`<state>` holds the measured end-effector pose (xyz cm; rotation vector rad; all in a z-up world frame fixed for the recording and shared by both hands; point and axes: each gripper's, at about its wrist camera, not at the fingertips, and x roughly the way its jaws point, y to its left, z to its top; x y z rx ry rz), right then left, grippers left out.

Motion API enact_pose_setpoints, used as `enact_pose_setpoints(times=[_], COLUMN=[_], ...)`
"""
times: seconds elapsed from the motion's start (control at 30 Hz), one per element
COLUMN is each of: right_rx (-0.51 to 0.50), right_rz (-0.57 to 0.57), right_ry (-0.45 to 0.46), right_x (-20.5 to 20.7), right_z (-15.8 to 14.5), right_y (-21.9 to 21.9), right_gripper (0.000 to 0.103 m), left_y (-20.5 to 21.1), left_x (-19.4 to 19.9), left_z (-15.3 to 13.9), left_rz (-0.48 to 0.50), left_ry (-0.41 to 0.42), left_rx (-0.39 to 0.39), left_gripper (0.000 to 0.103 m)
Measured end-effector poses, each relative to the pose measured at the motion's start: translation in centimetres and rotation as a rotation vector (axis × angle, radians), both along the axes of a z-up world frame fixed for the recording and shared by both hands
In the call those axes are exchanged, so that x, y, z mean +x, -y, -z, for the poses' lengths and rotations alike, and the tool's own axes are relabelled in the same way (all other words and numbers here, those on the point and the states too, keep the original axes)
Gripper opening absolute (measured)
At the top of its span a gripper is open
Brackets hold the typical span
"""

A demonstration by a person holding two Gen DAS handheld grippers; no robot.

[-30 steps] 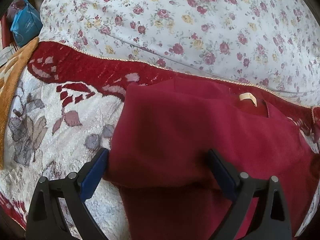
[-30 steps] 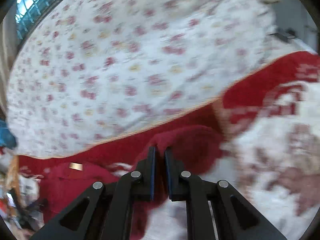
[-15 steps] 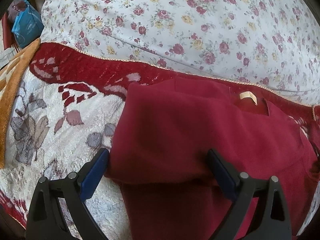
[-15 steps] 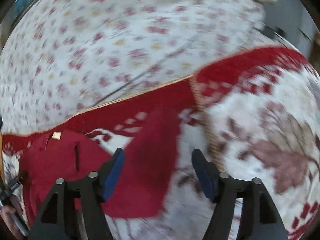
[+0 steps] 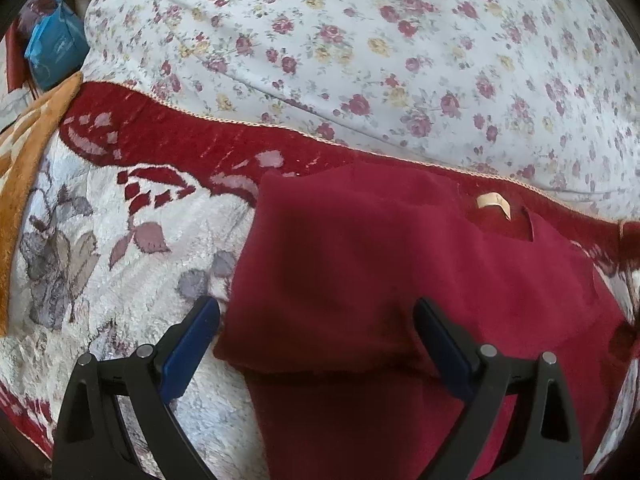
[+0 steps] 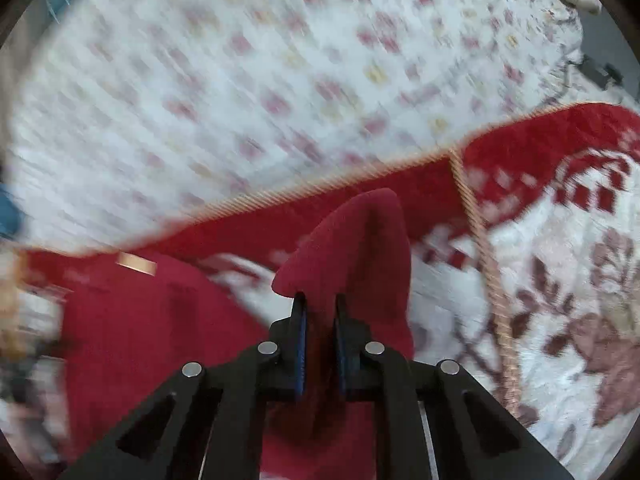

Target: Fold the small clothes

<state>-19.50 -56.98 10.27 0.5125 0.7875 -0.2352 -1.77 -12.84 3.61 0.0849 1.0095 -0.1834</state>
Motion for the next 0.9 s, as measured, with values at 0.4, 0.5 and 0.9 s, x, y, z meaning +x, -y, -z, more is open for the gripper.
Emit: enact_pose_setpoints(times=[0.4, 0.5, 0.9], right_rx=[-0.028, 0.003, 0.033], right_rz=[0.536, 0.544, 0.215], right_ry=[-0.196, -0.132, -0.169], right_x=[-13.3, -14.6, -3.5], right_z=[1.7, 0.9, 2.7], right_y=[7.8, 7.5, 2.1], right_gripper=[0.057, 0.057, 0.074], left_y=[-0.7, -0.7, -0.3], left_x=[-0.2, 0.0, -0.1], left_z=[-0.5, -0.4, -0.3], left_rz=[-0.017, -0.024, -0.015], left_ry=[0.002, -0.001, 0.005], left_rx=[-0.018, -0.02, -0.008], left_gripper=[0.097, 0.097, 0.097])
